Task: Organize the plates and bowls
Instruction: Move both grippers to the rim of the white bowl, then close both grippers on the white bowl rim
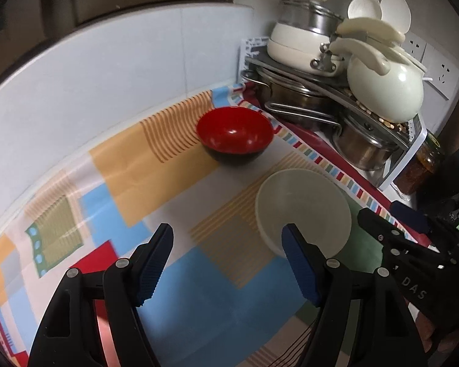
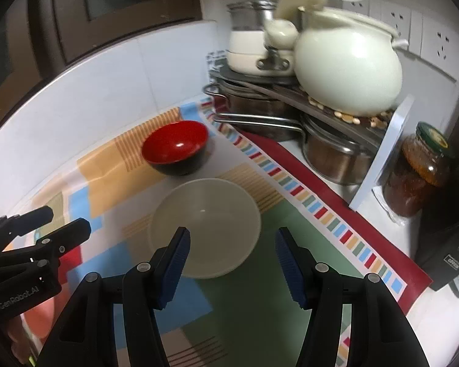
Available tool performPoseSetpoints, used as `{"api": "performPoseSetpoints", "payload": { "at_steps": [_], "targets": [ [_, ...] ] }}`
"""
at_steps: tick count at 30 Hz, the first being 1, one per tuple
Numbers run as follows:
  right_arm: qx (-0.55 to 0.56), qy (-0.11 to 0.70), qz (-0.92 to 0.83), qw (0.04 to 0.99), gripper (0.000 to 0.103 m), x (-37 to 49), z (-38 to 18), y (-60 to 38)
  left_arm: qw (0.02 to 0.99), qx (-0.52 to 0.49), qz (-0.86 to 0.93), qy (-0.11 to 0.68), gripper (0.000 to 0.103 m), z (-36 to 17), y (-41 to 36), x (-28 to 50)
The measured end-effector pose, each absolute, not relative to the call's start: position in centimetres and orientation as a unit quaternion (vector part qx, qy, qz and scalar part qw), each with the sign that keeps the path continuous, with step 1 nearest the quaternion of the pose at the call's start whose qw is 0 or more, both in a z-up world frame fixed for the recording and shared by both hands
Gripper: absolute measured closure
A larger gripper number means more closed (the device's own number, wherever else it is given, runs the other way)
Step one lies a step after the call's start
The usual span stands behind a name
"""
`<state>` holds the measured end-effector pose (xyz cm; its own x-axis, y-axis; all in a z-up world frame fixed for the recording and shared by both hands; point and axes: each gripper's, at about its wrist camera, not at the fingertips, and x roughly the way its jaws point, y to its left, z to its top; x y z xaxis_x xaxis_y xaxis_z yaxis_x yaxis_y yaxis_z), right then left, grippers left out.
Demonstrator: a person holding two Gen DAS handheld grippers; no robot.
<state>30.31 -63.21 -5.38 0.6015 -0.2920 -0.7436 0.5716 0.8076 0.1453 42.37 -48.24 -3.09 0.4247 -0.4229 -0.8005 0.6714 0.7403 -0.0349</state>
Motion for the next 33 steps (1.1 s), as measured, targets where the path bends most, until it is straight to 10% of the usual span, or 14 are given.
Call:
{"api": "performPoseSetpoints", "payload": {
  "at_steps": [20,33],
  "targets": [
    [0.248,0.419,-0.258,0.834,0.045,32.3,-12.0,-68.1,0.791,0.174,-0.326,0.487,0.047,-10.9,-55.3,45.4],
    [0.256,0.439,-0.245,0.826,0.072,33.8,-13.5,-67.9,0.774,0.173,-0.332,0.511,0.08,-12.6,-56.3,46.1]
  ]
}}
